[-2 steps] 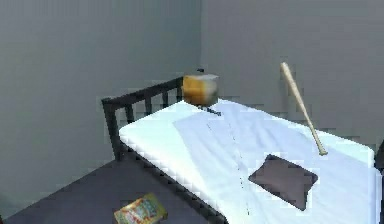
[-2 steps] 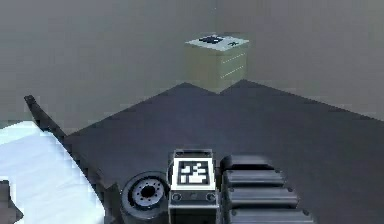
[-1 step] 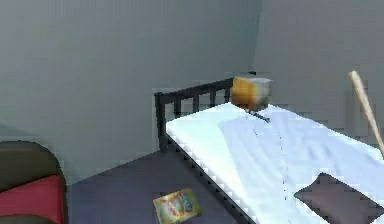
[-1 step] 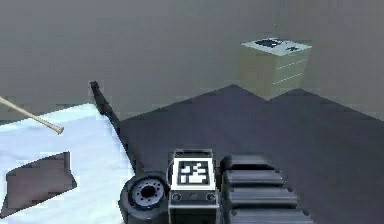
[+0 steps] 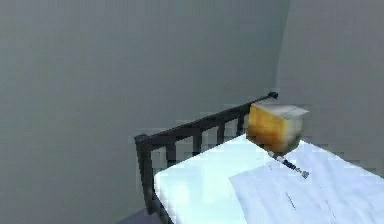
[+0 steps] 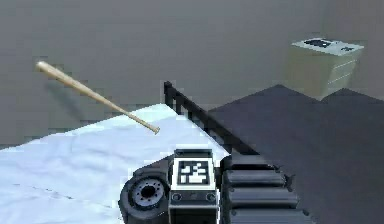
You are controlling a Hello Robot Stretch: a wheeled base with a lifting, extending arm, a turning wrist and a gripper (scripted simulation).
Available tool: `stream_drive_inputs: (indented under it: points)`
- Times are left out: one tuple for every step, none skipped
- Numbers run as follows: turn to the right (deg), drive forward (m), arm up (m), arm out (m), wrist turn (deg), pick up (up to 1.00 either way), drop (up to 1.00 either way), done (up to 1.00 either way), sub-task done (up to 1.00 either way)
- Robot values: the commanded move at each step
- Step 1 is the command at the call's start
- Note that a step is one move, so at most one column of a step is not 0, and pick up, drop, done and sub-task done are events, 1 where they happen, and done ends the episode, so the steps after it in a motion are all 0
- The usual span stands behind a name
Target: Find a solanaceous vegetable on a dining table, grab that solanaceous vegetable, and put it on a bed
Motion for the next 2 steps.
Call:
stream_drive_inputs:
  points:
    - [-45.0, 0.0, 0.0, 0.0, 0.0, 0.0, 0.0, 0.0, 0.0]
    - [-45.0, 0.0, 0.0, 0.0, 0.0, 0.0, 0.0, 0.0, 0.0]
